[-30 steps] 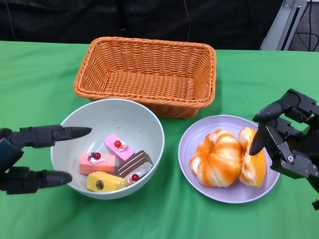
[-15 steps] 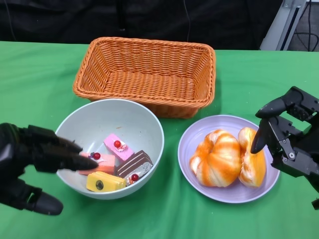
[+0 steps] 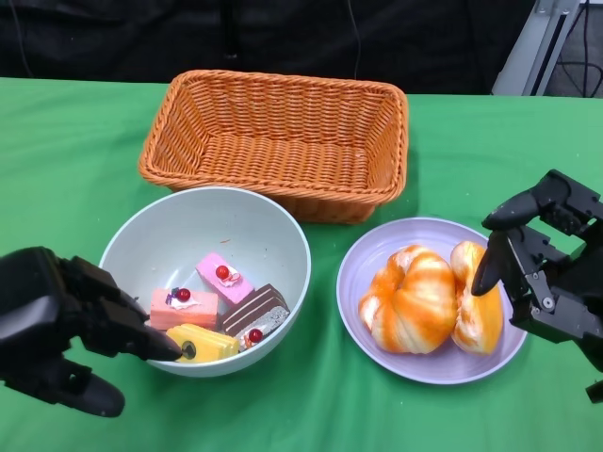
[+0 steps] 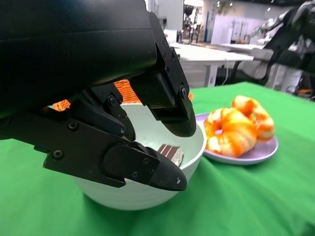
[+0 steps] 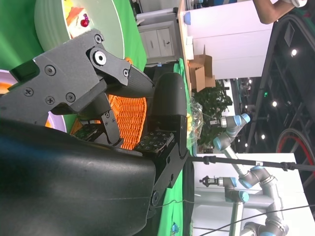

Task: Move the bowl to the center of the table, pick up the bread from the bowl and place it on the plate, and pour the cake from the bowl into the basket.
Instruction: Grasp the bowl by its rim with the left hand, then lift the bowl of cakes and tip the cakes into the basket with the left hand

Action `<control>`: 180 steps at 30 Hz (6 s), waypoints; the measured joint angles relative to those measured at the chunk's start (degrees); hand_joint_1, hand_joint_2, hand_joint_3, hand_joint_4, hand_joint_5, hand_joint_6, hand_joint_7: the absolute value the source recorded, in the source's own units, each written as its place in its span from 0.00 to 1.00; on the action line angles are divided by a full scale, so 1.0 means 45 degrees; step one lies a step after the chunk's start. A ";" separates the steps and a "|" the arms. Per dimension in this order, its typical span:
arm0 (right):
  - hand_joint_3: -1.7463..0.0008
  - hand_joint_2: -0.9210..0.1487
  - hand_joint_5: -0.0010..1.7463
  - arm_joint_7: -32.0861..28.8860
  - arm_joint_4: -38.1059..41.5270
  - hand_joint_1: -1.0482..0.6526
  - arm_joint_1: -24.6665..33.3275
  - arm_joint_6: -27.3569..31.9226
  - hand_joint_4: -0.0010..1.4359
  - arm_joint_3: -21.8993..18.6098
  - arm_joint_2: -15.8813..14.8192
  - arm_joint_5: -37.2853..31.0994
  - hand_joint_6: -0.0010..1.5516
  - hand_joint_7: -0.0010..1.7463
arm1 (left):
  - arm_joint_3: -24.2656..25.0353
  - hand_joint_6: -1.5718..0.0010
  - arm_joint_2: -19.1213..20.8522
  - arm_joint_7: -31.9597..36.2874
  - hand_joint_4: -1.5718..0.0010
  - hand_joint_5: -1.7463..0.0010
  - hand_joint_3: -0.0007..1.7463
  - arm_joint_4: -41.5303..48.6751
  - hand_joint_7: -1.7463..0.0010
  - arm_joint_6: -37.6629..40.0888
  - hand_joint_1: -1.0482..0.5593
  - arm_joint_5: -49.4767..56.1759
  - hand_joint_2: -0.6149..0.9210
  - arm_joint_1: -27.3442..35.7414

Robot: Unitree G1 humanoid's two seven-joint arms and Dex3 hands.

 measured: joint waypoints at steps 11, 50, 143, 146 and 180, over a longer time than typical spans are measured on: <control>0.35 0.40 0.93 0.0002 -0.0023 0.55 0.0174 -0.0437 0.52 0.0114 0.0181 -0.0481 0.45 0.72 | -0.0068 0.41 -0.0227 0.2123 0.37 0.96 0.03 -0.1253 1.00 0.1944 0.29 0.2935 1.00 0.0322; 0.31 0.42 0.92 -0.0199 -0.0868 0.53 0.0322 -0.0712 0.52 0.0423 0.0635 -0.0402 0.46 0.70 | -0.3114 0.42 0.0704 0.3853 0.36 0.99 0.06 -0.3220 1.00 0.6425 0.32 0.4992 1.00 0.0701; 0.31 0.36 0.95 -0.0905 -0.1982 0.56 0.0862 -0.0934 0.50 0.0405 0.0674 -0.0366 0.44 0.73 | -0.5929 0.44 -0.0494 0.9545 0.50 0.04 0.43 0.2938 0.41 0.5347 0.54 0.4757 0.88 -0.1785; 0.32 0.36 0.95 -0.0898 -0.1958 0.55 0.0861 -0.0938 0.50 0.0407 0.0679 -0.0363 0.43 0.73 | -0.5744 0.45 -0.0478 0.9511 0.48 0.04 0.55 0.3006 0.39 0.4338 0.53 0.4188 0.81 -0.1734; 0.37 0.42 0.95 -0.0591 -0.1045 0.53 0.0789 -0.1104 0.54 0.0953 0.0778 -0.0560 0.44 0.76 | -0.4007 0.59 -0.2130 0.1465 0.47 0.00 0.54 -0.1332 0.03 0.5048 0.52 -0.7135 0.85 -0.1274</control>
